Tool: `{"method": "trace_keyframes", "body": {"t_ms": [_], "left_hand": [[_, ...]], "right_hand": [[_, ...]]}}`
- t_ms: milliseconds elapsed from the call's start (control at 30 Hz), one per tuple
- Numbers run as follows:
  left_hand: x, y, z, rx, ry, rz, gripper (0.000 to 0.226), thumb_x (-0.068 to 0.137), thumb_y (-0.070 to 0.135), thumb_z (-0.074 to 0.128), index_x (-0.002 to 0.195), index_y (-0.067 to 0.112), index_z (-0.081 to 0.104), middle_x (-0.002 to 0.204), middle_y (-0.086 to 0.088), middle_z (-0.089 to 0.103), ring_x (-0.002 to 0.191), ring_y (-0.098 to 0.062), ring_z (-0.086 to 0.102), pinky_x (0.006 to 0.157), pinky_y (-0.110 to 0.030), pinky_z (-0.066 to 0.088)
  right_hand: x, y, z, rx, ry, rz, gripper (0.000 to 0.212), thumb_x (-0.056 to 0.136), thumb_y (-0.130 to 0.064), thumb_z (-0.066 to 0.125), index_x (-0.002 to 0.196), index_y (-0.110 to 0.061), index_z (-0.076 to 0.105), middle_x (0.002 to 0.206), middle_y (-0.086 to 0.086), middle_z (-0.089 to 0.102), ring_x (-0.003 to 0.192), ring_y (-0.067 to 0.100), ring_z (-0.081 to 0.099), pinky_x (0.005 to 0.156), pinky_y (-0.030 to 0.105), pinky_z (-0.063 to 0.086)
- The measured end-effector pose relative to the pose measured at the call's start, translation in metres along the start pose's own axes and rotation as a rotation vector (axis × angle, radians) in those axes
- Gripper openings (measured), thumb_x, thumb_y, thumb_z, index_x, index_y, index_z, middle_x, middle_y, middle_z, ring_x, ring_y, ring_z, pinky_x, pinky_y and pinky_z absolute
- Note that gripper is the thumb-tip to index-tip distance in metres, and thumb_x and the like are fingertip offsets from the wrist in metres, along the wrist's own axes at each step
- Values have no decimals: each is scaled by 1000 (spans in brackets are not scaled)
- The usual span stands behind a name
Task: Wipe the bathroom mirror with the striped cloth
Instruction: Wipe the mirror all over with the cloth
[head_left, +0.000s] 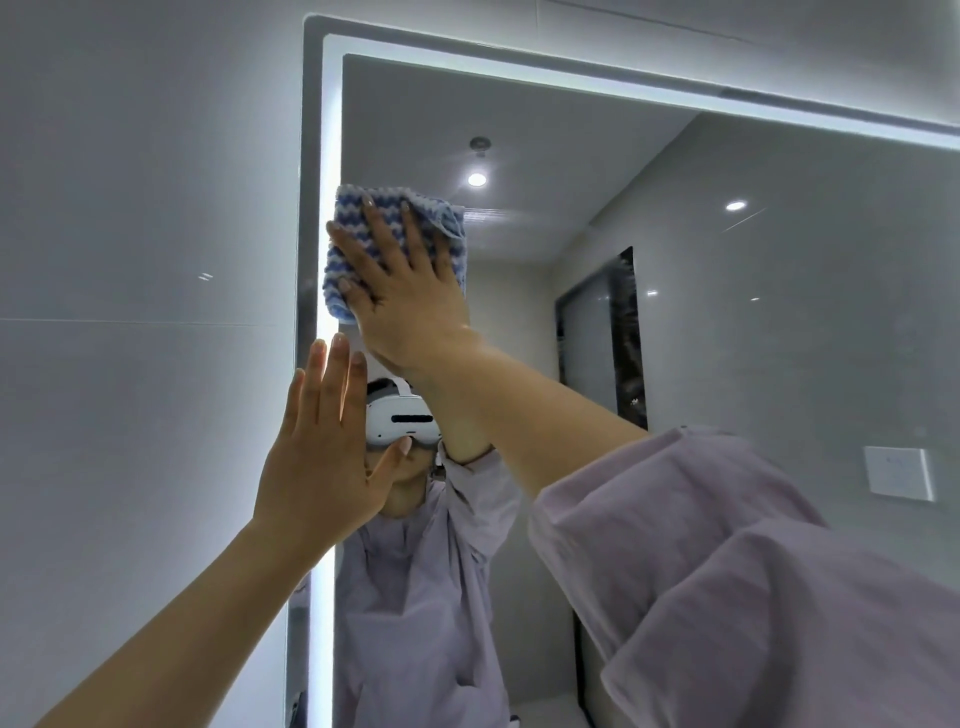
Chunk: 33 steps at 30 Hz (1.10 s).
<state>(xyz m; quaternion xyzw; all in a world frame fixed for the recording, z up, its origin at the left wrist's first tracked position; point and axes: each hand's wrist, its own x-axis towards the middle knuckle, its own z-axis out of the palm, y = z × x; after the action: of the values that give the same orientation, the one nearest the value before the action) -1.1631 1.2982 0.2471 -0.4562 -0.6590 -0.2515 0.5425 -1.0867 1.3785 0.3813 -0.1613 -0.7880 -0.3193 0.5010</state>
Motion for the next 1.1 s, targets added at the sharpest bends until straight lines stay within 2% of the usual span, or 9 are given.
{"method": "trace_keyframes", "body": {"t_ms": [100,167,267,333,533,800,900,1100], "left_hand": [[-1,-1,0,-1,1,5,88,87,61,25,149,1,8,158,-17,1,147,-31,0,118,-42,9],[-2,-1,0,2,-2,9,88,87,62,24,150,2,5,159,-16,-3,147,-29,-4,118,-41,6],[-1,-3,2,1,-7,10,89,87,63,23,150,4,2,159,-13,-8,147,-27,-9,118,-40,4],[-1,-4,3,5,-11,9,89,87,63,23,150,4,1,159,-12,-10,147,-26,-11,119,-40,4],[0,-3,5,4,-15,0,90,86,63,24,150,5,0,159,-11,-10,147,-26,-11,120,-41,4],[0,-3,4,-2,-34,-12,91,85,65,19,150,6,-5,158,-10,-16,146,-25,-16,120,-41,1],[-1,-4,5,-9,-26,3,91,86,65,20,150,5,-3,159,-11,-13,146,-26,-14,120,-40,1],[0,-3,3,5,-25,14,90,87,64,21,150,3,0,159,-13,-10,147,-27,-12,120,-41,4]], "right_hand": [[1,9,-4,-21,-35,-44,59,100,-47,21,152,-32,-3,160,1,-12,145,32,-13,117,53,0],[2,21,-6,-33,-52,-52,60,99,-49,22,152,-32,-3,160,0,-13,145,31,-17,117,53,-5],[0,53,-11,116,11,97,56,100,-52,19,151,-38,-1,160,-6,-11,145,25,-17,115,44,-16],[-6,84,-10,128,43,173,55,100,-53,16,150,-39,-2,159,-7,-12,145,24,-17,110,39,-20],[-42,172,-4,150,59,416,56,99,-55,14,149,-40,-6,160,-5,-13,145,22,-16,114,41,-15],[-35,151,-2,195,80,580,57,101,-48,12,151,-31,-10,159,-1,-19,144,24,-20,109,40,-21],[-28,134,-5,205,90,523,58,101,-47,13,150,-30,-12,159,1,-19,144,25,-20,107,40,-21],[7,75,-7,149,75,272,55,101,-47,16,150,-34,-5,159,-2,-15,145,26,-17,109,42,-21]]}}
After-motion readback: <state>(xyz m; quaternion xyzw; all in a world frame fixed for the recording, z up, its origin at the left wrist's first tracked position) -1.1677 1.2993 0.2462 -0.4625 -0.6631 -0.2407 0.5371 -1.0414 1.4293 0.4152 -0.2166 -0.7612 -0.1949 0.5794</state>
